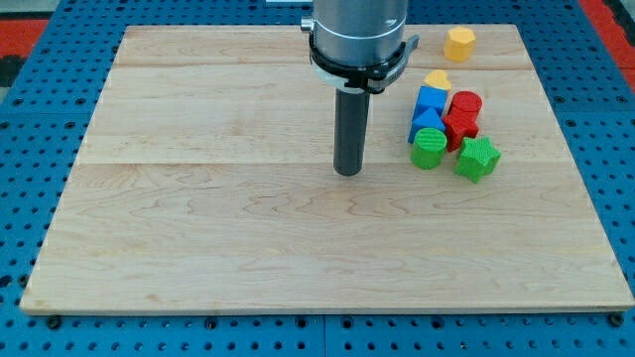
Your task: Place the red circle to the horizontal left of the yellow hexagon
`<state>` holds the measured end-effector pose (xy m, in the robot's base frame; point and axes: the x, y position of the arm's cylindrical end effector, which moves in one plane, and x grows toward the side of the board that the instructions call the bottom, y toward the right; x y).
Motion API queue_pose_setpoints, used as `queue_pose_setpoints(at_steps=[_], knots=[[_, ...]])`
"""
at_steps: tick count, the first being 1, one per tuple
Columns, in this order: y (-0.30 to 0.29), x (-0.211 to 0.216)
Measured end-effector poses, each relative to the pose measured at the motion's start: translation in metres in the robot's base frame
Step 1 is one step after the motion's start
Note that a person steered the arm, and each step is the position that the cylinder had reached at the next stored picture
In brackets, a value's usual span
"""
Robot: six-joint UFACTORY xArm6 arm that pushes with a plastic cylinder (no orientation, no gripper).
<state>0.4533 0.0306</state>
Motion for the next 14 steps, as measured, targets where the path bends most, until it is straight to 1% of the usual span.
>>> queue_pose_setpoints(at_steps=[3,4,5,6,7,8,9,10,12,13,14], knots=[[-0.003,0.0],[0.023,0.048],[0.105,0.094],[0.19,0.058],[0.198,0.005],[0.157,-0.045],[0.108,-0.062],[0.11,-0.075],[0.185,-0.072],[0.186,-0.043],[0.244,-0.063]])
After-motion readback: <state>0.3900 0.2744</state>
